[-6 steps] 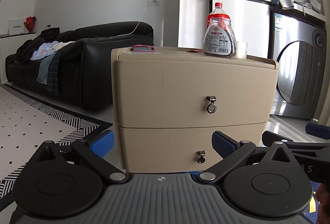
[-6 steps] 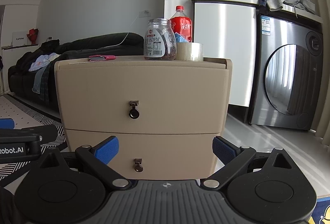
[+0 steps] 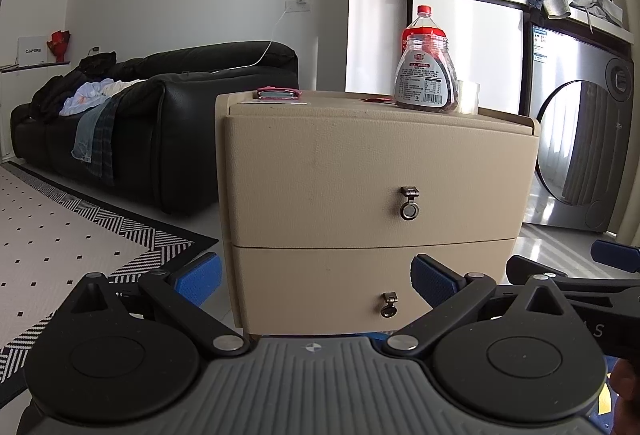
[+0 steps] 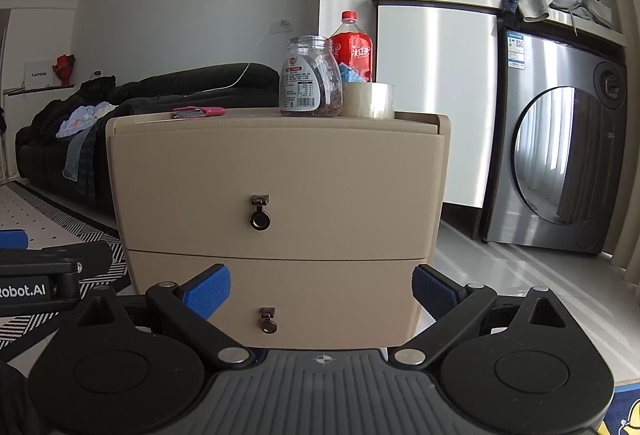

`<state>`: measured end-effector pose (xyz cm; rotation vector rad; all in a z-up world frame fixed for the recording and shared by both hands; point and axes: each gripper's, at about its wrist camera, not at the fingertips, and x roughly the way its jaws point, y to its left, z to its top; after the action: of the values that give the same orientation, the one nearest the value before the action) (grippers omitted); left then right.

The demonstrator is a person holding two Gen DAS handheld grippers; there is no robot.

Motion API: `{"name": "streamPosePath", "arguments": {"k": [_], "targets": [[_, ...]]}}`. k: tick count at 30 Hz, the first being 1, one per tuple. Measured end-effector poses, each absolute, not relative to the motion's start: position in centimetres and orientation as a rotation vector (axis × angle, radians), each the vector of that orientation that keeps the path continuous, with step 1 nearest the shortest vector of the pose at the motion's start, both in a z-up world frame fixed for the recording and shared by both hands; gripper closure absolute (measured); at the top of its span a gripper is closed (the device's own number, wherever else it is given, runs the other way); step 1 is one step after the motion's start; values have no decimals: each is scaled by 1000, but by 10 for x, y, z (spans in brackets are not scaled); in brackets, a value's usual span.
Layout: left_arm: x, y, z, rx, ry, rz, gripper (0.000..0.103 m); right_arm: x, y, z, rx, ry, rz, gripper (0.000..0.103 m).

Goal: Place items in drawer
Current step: 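Move the right gripper toward the upper drawer's metal handle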

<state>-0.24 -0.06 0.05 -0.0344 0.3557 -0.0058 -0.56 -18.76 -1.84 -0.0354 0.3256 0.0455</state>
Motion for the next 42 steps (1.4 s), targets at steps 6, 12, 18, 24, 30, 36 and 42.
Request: {"name": "streamPosePath", "arguments": {"k": [6, 12, 18, 24, 30, 36, 42], "targets": [[-4, -1, 1, -33, 349, -5, 0, -5, -186, -18, -32, 331, 49, 4], [-1, -1, 1, -29, 356, -5, 0, -4, -184, -18, -28, 331, 53, 4], [-2, 0, 3, -29, 353, -2, 0, -2, -182, -22, -37, 318, 57, 4], [-6, -1, 7, 2, 325, 20, 0, 8, -176, -28, -50, 322, 54, 4], [-10, 5, 12, 8, 300, 26, 0, 18, -169, -30, -67, 318, 52, 4], [-10, 9, 14, 14, 288, 36, 0, 30, -160, -28, -69, 310, 54, 6], [-9, 17, 12, -10, 294, 37, 0, 47, -151, -28, -79, 304, 52, 8]]}}
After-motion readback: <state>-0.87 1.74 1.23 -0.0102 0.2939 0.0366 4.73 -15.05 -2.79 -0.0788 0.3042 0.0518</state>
